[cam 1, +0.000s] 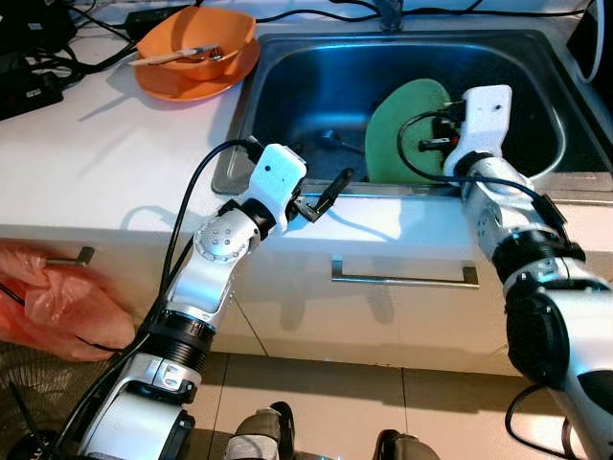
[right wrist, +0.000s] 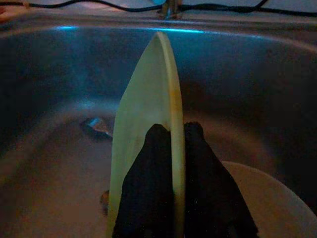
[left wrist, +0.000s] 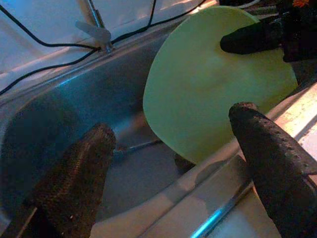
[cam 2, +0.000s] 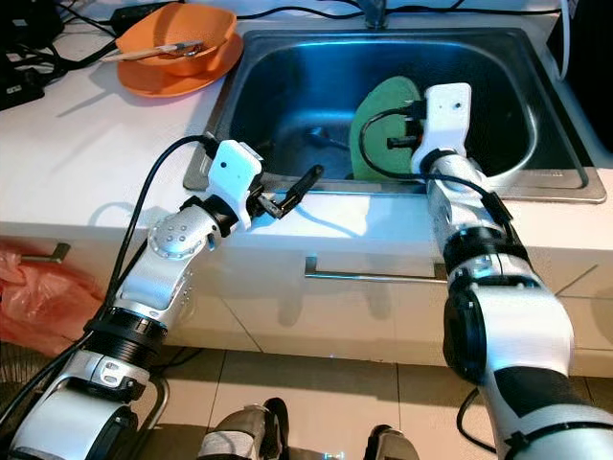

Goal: Kitchen organization

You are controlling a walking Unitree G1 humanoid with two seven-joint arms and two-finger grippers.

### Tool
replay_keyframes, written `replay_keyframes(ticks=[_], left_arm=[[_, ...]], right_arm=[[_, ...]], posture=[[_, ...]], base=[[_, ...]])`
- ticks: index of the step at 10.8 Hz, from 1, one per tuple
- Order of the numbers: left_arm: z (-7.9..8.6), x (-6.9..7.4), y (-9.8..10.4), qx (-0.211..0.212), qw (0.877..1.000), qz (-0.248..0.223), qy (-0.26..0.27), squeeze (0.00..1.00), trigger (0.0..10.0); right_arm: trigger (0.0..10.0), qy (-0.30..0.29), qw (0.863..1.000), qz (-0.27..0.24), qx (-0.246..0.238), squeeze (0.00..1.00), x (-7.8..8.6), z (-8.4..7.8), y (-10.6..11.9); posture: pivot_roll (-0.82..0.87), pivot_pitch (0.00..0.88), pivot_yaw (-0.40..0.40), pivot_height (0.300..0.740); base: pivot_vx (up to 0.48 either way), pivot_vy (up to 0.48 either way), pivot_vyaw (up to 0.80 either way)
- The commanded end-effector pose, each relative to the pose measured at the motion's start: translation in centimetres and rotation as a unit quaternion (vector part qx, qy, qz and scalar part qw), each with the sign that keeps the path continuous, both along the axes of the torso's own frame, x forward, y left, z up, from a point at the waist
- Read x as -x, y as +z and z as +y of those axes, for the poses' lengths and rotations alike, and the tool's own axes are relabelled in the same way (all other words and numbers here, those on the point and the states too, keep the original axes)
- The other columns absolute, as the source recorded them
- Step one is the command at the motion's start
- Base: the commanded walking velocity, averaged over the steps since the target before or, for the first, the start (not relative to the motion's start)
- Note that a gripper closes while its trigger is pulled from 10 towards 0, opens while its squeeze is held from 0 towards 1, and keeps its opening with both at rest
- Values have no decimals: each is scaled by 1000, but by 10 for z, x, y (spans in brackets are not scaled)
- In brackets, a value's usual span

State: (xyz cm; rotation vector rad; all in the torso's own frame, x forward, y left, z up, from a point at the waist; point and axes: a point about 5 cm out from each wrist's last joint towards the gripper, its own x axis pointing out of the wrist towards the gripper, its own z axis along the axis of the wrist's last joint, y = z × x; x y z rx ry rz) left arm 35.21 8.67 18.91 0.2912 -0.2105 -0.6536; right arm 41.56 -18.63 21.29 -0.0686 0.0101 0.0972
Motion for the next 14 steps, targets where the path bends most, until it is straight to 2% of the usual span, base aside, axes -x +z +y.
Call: replay_keyframes(ticks=[1, 4, 8, 10, 13, 14], left_arm=[[7, 2, -23, -23, 998, 50, 7, 1000, 10000], [4, 6, -27, -28, 997, 72, -22, 1000, 10000], [1, 7, -31, -35, 996, 82, -26, 1000, 10000], [3, 6, -31, -38, 996, 84, -22, 1000, 10000], [9, 2, -32, -44, 995, 86, -8, 1000, 10000], [9, 1, -32, -43, 995, 86, -5, 1000, 10000]], right_arm=[[10000, 8, 1000, 5, 8, 1000, -2, 3, 3], [10000, 13, 1000, 1, 4, 1000, -4, 5, 12], [10000, 20, 1000, -12, 17, 1000, -5, 7, 21], [10000, 17, 1000, -15, 21, 1000, -5, 1, 25], [10000, 5, 999, -33, 38, 1000, -4, -19, 38], [10000, 7, 999, -32, 39, 1000, -3, -21, 37]], posture=[[123, 176, 81, 740], [131, 182, 85, 740], [129, 180, 82, 740], [129, 172, 81, 740], [123, 159, 79, 740], [118, 155, 79, 740]], base=[[0, 0, 0], [0, 0, 0], [0, 0, 0], [0, 0, 0], [0, 0, 0], [0, 0, 0]])
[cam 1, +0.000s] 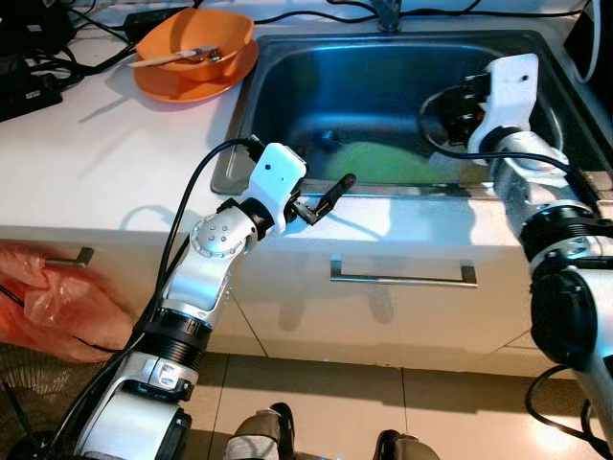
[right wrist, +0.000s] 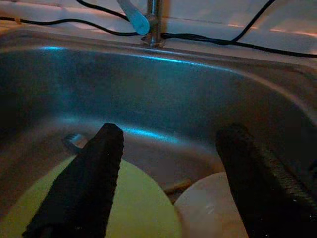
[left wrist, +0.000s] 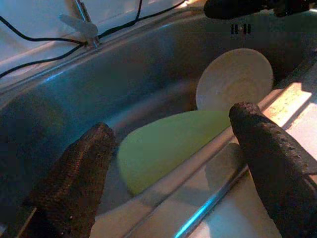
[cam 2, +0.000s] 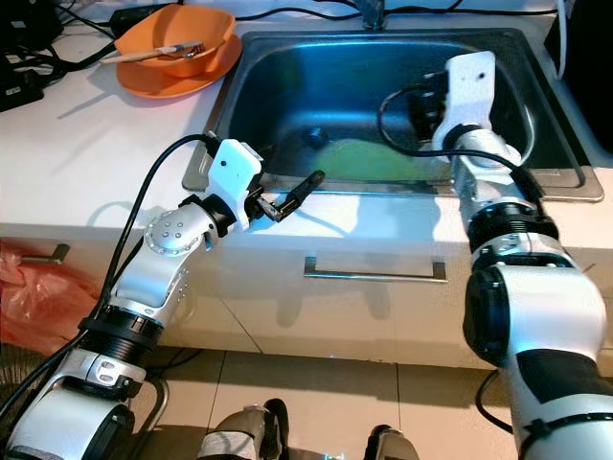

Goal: Kitchen organization

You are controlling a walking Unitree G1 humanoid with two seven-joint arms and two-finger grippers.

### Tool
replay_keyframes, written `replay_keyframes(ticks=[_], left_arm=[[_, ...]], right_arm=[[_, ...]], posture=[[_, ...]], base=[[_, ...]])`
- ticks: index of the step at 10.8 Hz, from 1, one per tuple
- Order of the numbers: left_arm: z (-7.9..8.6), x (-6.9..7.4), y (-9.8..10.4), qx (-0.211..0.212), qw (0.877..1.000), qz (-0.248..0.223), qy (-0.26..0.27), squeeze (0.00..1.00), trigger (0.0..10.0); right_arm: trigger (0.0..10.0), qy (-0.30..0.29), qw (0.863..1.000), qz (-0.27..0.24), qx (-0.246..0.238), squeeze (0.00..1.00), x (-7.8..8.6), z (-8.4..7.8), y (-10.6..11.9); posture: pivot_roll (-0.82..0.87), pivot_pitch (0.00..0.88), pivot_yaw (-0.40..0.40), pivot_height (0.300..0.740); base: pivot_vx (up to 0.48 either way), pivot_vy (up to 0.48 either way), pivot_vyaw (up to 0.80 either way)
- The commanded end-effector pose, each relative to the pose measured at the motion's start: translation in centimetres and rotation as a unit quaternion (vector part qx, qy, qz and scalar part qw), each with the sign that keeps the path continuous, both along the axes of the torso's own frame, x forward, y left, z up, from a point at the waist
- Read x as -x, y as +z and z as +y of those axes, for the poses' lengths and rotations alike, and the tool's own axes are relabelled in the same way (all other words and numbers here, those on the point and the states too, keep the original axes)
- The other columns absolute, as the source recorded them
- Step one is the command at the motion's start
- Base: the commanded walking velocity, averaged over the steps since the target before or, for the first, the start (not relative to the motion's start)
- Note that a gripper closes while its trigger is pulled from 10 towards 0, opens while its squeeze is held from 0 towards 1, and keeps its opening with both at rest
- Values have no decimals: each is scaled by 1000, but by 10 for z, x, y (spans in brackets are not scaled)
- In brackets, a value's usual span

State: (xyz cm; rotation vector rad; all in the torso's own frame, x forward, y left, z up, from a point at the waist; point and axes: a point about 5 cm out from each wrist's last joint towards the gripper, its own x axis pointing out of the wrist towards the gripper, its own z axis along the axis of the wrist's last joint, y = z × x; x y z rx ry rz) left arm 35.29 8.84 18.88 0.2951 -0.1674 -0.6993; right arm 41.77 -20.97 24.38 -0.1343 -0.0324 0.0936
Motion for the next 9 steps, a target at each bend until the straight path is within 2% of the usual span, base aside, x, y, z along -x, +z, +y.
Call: replay_keyframes(ticks=[1, 3, 6, 9], left_arm=[[7, 1, -31, -32, 997, 63, 14, 1000, 10000], [7, -1, -27, -28, 998, 56, 21, 1000, 10000], [21, -13, -7, 5, 996, 15, 91, 1000, 10000], [26, -17, 3, 35, 990, -12, 138, 1000, 10000]], right_arm=[[10000, 9, 1000, -6, 9, 1000, 0, 2, 4], [10000, 19, 1000, -17, 1, 1000, -1, 4, 8], [10000, 56, 994, -68, -64, 1000, 1, 10, 22], [10000, 33, 988, -95, -114, 1000, 8, 3, 18]], posture=[[117, 153, 79, 740], [118, 143, 78, 740], [107, 129, 74, 740], [88, 120, 63, 740]], base=[[0, 0, 0], [0, 0, 0], [0, 0, 0], [0, 0, 0]])
